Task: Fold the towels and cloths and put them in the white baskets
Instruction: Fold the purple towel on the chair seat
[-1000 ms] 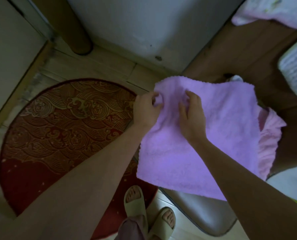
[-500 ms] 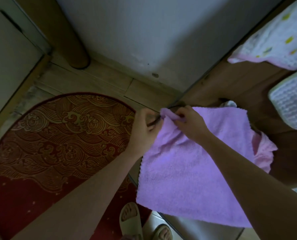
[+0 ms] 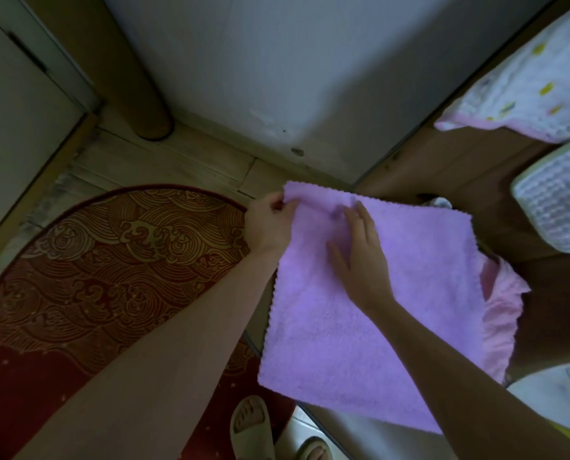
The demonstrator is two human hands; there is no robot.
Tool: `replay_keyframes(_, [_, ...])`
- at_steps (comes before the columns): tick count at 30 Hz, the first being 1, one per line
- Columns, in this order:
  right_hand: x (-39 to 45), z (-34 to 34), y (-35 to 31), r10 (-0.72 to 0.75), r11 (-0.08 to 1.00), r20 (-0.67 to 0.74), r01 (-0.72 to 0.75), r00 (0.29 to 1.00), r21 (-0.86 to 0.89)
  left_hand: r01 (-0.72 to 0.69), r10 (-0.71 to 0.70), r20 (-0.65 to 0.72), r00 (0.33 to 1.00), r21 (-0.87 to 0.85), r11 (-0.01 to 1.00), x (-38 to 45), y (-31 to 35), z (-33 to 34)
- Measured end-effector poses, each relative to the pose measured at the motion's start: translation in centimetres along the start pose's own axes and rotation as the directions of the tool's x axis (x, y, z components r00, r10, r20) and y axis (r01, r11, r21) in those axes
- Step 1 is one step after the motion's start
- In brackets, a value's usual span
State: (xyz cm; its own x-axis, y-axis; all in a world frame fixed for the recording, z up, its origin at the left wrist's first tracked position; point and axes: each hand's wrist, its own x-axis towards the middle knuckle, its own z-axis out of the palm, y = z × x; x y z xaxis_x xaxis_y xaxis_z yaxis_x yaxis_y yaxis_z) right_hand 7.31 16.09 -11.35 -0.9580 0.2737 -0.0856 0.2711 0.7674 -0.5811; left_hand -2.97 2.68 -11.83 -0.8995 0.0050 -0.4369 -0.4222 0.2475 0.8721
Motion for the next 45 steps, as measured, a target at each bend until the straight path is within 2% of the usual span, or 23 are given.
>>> replay_keyframes(3, [-2.0,0.7,1.6,-0.072,0.959,-0.04,0.058,0.997,-0.279,-0.042,0.07,-0.157,0.985,0.172,0.984,0.7,-0.8,-0.4])
replay_keyframes(5, [-3.1,0.7,2.4,-0.095,0.924,-0.053,0.069,0.994,-0.375,-0.223,0.307,-0.215,0.927,0.343,0.913,-0.3,-1.3,-0.7])
replay_keyframes(7, [-3.7,0.7,2.4,-0.14,0.9,-0.028,0.116,0.99,-0.421,-0.514,0.587,-0.032,0.809,0.449,0.731,-2.4,-2.5,-0.2])
replay_keyframes(8, [-3.9,0.9,2.4,-0.184,0.884,0.009,0.169,0.983,-0.435,-0.625,0.67,0.098,0.736,0.48,0.616,-3.4,-3.8,0.4])
replay_keyframes(9, [-4.0,1.3,2.7,-0.224,0.864,0.053,0.223,0.973,-0.451,-0.69,0.705,0.227,0.672,0.54,0.483,-4.3,-5.3,0.9])
replay_keyframes(10, [-4.1,1.5,3.4,-0.24,0.842,0.087,0.252,0.967,-0.476,-0.707,0.686,0.344,0.641,0.612,0.354,-5.1,-6.7,1.2])
replay_keyframes(12, [-4.7,1.3,5.8,-0.139,0.829,0.076,0.158,0.987,-0.536,-0.677,0.578,0.474,0.664,0.711,0.193,-5.7,-8.8,1.5])
replay_keyframes(14, [-5.8,0.1,8.6,0.049,0.815,-0.053,-0.07,0.997,-0.575,-0.637,0.524,0.474,0.707,0.749,0.182,-5.5,-9.5,1.7])
replay_keyframes(16, [-6.8,-1.4,10.6,0.193,0.789,-0.173,-0.258,0.966,-0.558,-0.579,0.49,0.436,0.755,0.794,0.185,-5.4,-9.3,1.8])
replay_keyframes(19, [-7.8,-2.7,10.1,0.258,0.818,-0.272,-0.36,0.927,-0.45,-0.53,0.472,0.4,0.786,0.829,0.18,-6.9,-8.2,1.8])
replay_keyframes(21, [-9.1,-2.8,8.4,0.135,0.857,-0.239,-0.235,0.961,-0.458,-0.626,0.52,0.493,0.697,0.772,0.107,-9.4,-7.9,2.1])
replay_keyframes(23, [-11.2,-2.1,7.5,-0.059,0.869,-0.082,0.01,0.995,-0.496,-0.711,0.533,0.581,0.615,0.701,0.055,-12.5,-8.7,2.7])
replay_keyframes(25, [-12.8,-1.6,8.6,-0.1,0.86,-0.004,0.084,0.995,-0.503,-0.705,0.514,0.591,0.621,0.708,0.037,-14.6,-10.3,2.8])
replay_keyframes(27, [-14.2,-1.6,11.0,0.055,0.856,-0.073,-0.085,0.996,-0.509,-0.675,0.477,0.598,0.644,0.738,-0.014,-14.8,-11.8,2.3])
replay_keyframes(29, [-15.9,-2.1,13.1,0.249,0.834,-0.182,-0.306,0.951,-0.458,-0.635,0.46,0.582,0.671,0.771,-0.048,-14.5,-12.3,2.0])
replay_keyframes(31, [-17.7,-2.3,13.4,0.417,0.803,-0.235,-0.477,0.878,-0.358,-0.563,0.452,0.509,0.733,0.826,-0.018,-15.3,-12.1,2.2])
replay_keyframes(32, [-18.8,-2.5,12.9,0.448,0.804,-0.24,-0.505,0.861,-0.313,-0.538,0.444,0.477,0.759,0.843,0.013,-16.2,-11.9,2.3])
replay_keyframes(33, [-19.9,-2.7,12.2,0.41,0.838,-0.226,-0.462,0.884,-0.289,-0.548,0.447,0.479,0.756,0.836,0.029,-17.5,-11.8,2.3])
replay_keyframes(35, [-22.1,-3.0,10.6,0.153,0.927,-0.115,-0.183,0.982,-0.328,-0.661,0.471,0.585,0.66,0.75,-0.005,-20.3,-11.8,1.9])
replay_keyframes(37, [-24.5,-2.9,9.9,-0.131,0.911,0.039,0.136,0.991,-0.39,-0.744,0.418,0.7,0.579,0.663,-0.08,-22.9,-12.4,0.6])
replay_keyframes(38, [-25.3,-2.7,9.8,-0.189,0.886,0.1,0.214,0.977,-0.411,-0.75,0.366,0.724,0.584,0.654,-0.097,-23.9,-12.9,0.0])
replay_keyframes(41, [-25.7,-3.0,9.9,-0.172,0.824,0.17,0.237,0.97,-0.514,-0.722,0.26,0.714,0.65,0.687,-0.085,-24.7,-13.3,-1.0])
replay_keyframes(45, [-23.4,-4.1,10.1,-0.169,0.771,0.13,0.213,0.977,-0.6,-0.704,0.327,0.672,0.665,0.709,-0.026,-23.2,-12.4,-0.3])
